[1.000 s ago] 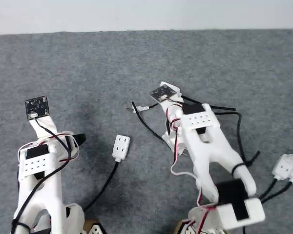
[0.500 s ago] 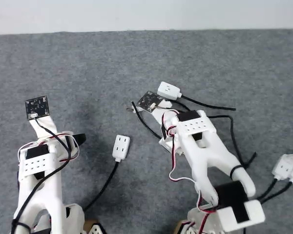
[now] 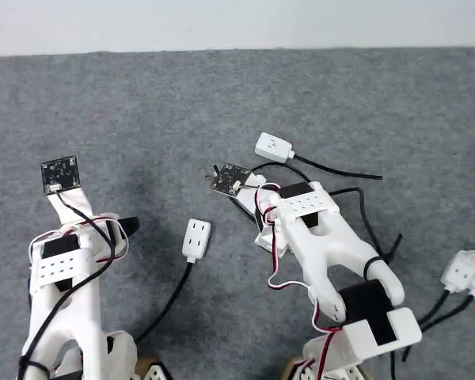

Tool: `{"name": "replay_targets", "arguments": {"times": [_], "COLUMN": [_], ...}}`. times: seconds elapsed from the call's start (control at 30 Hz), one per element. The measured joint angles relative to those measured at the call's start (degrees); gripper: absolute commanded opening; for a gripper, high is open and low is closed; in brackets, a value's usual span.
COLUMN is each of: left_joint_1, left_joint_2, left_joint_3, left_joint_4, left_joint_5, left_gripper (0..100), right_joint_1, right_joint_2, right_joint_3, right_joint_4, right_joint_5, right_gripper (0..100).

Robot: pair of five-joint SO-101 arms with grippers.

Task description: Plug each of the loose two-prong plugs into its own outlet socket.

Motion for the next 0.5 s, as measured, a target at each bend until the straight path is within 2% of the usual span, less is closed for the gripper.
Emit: {"name": "replay_targets", "arguments": {"times": [0.13,0.33,0.43,0.5], "left_joint_1": [0.00,0.35,1.76,2.46], "left_joint_2": [0.00,0.00,0.00,0.00], "left_joint_3": [0.00,0.00,0.79,1.05], "left_joint_4": [0.00,0.00,0.00,0.00], "left_joint_5": [0.00,0.00,0.00,0.00], "left_gripper": [32,32,31,25], "right_joint_1": [0.44,1.58,1.67,1.76], "right_joint_2": [0.00,0.97,0.26,-2.46], "right_joint_3": [0.00,-0.09,-0.09,0.00], "right_joint_4": [0.00,0.00,0.35,3.25], "right_joint_5": [2.46,2.73,-0.26,-3.25], "right_gripper": [0.5,0.7,0.8,0.8]}}
